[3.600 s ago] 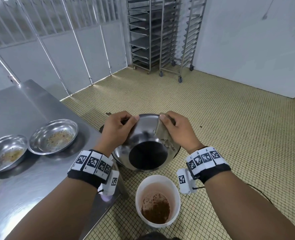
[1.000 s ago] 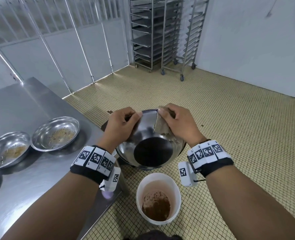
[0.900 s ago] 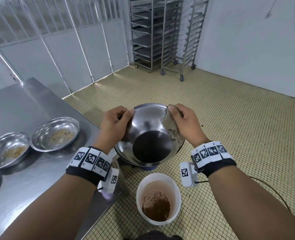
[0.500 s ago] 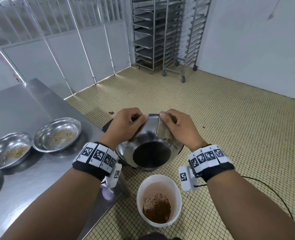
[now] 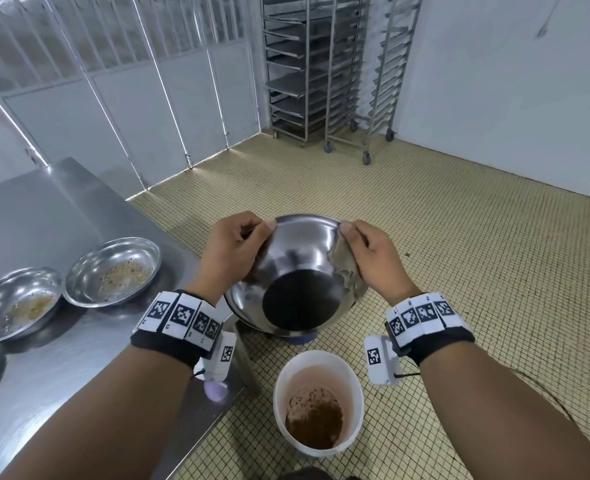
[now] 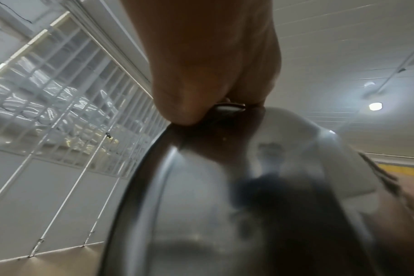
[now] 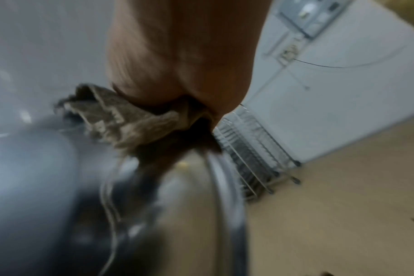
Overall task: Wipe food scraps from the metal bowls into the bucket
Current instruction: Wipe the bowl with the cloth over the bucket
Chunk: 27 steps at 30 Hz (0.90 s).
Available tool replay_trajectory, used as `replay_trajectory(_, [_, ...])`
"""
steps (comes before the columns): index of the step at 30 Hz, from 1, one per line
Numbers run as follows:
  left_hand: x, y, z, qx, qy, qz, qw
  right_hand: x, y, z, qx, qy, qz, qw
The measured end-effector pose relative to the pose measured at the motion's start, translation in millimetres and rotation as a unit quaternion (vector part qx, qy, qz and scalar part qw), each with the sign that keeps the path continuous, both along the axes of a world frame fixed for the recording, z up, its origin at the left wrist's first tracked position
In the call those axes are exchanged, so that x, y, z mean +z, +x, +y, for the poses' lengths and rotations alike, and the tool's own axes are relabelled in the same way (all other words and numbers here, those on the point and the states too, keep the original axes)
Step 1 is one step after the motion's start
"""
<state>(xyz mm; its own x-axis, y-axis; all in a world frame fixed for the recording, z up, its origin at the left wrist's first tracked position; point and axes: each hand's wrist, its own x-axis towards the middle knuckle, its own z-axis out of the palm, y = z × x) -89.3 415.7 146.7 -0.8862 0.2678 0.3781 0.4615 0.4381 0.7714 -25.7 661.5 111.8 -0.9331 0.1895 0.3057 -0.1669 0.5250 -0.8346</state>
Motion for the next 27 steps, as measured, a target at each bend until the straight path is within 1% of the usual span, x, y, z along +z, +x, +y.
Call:
replay_trajectory(1, [-1.3, -1.8, -2.7, 0.012, 0.016, -0.008, 1.000, -5.1, 0.9, 1.7, -0.008, -0.024, -0.005, 1.000])
replay_trajectory(3, [-4.7, -3.1, -5.1, 0.017, 0.012, -0.015, 1.000, -6.9, -0.2, 0.5, -0.018, -0.015, -0.009, 1.000])
replay_trajectory(8, [-1.8, 0.9, 3.3, -0.022, -0.032, -0.010, 0.999, 17.5, -12.9, -10.9, 0.017, 0.106, 0.011, 0.994])
replay_trajectory(9, [-0.2, 1.2, 3.7, -0.020, -0.023, -0.012, 0.999, 16.3, -13.1, -9.5, 0.016, 0.099, 0.010, 0.995])
replay_trajectory(12, [-3.9, 0.0, -0.7, 0.015, 0.054, -0.039, 0.998, 2.2, -8.0, 1.2, -0.014, -0.027, -0.001, 1.000])
replay_trajectory(14, [-10.4, -0.4, -5.6, 0.029, 0.094, -0.059, 0.993, -5.8, -5.2, 5.1, -0.032, -0.065, -0.015, 0.997])
replay_trajectory(15, [-13.5, -0.8, -6.8, 0.028, 0.088, -0.056, 0.994, -7.6, -5.2, 5.5, -0.037, -0.065, -0.020, 0.997])
replay_trajectory(16, [-15.5, -1.7, -7.5, 0.025, 0.060, -0.043, 0.997, -7.6, -5.9, 5.2, -0.041, -0.063, -0.020, 0.997])
replay_trajectory(19, [-12.4, -6.1, -4.8, 0.015, -0.064, 0.008, 0.998, -0.5, -9.7, 2.4, -0.024, -0.029, -0.005, 0.999])
replay_trajectory(20, [-9.5, -7.3, -2.6, 0.009, -0.088, 0.018, 0.996, 1.8, -11.2, 0.5, -0.015, -0.007, -0.001, 1.000])
replay_trajectory(22, [-5.3, -9.3, 1.8, -0.006, -0.107, 0.021, 0.994, 6.4, -13.9, -4.1, -0.010, 0.039, 0.000, 0.999])
replay_trajectory(24, [-1.8, -9.4, 4.0, -0.001, -0.089, 0.013, 0.996, 10.6, -14.6, -7.2, -0.011, 0.052, 0.003, 0.999])
replay_trajectory(25, [-1.2, -9.3, 3.2, 0.006, -0.066, 0.009, 0.998, 10.3, -14.3, -7.3, -0.009, 0.040, 0.004, 0.999])
replay_trajectory(27, [-0.9, -9.1, -1.5, 0.034, -0.001, -0.011, 0.999, 4.5, -11.9, -4.4, -0.019, -0.016, 0.001, 1.000])
